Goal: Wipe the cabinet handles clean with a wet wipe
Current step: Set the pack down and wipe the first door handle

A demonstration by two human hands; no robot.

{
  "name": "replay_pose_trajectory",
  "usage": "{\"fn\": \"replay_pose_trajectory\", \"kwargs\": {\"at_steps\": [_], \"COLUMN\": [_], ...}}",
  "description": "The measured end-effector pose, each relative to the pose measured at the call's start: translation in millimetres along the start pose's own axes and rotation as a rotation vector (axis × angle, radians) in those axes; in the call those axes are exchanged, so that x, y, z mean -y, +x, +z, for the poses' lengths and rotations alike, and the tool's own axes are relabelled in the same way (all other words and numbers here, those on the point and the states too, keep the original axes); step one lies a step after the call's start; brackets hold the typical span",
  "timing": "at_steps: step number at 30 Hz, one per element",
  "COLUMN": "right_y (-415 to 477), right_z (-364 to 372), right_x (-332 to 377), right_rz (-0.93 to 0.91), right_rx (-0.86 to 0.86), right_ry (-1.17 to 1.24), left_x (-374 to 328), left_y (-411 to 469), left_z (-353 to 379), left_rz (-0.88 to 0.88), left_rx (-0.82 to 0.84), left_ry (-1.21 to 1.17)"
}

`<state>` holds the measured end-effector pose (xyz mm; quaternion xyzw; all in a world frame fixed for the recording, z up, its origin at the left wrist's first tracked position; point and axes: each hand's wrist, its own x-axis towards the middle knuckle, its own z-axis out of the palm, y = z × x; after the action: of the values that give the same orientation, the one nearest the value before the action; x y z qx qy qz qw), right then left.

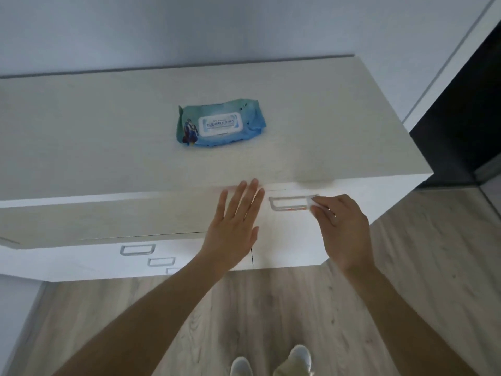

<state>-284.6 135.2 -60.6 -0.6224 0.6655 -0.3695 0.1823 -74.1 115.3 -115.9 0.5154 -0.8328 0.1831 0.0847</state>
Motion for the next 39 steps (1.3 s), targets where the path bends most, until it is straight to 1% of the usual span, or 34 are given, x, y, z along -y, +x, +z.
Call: {"fn": "replay_pose_trajectory", "kwargs": {"at_steps": [4,6,9,14,17,19,22,27,33,35,39], "right_y": [-2,-2,-1,6,9,10,10,16,20,22,30], "right_z": [3,10,23,51,68,77,90,110,111,107,104], "right_x": [-14,-26,-50,-89,-106,-116,-131,-145,-140,-137,-133], "right_rz": [0.009,-0.014,-0.078,-0.200,-0.264,-0.338,-0.469,-0.672,-0.774,-0.780,-0.784], "right_rx": [-0.011,-0.080,-0.204,-0.388,-0.461,-0.518,-0.587,-0.692,-0.805,-0.803,-0.743], "right_ry": [-0.032,-0.028,0.005,0.165,0.338,0.421,0.461,0.411,0.410,0.399,0.382], "left_x": [-7,-11,-11,-6,-8,-10,-14,-17,-21,-24,-25], "left_y": [2,4,13,41,55,60,64,72,71,71,72], "left_z": [19,37,70,115,126,130,133,135,142,142,143], "left_rz": [-0.019,-0.036,-0.066,-0.099,-0.128,-0.144,-0.189,-0.205,-0.194,-0.207,-0.223], "left_rx": [-0.099,-0.180,-0.348,-0.663,-0.785,-0.832,-0.900,-1.019,-1.066,-1.066,-1.067], "left_ry": [0.069,0.100,0.148,0.209,0.212,0.225,0.269,0.310,0.300,0.274,0.267]}}
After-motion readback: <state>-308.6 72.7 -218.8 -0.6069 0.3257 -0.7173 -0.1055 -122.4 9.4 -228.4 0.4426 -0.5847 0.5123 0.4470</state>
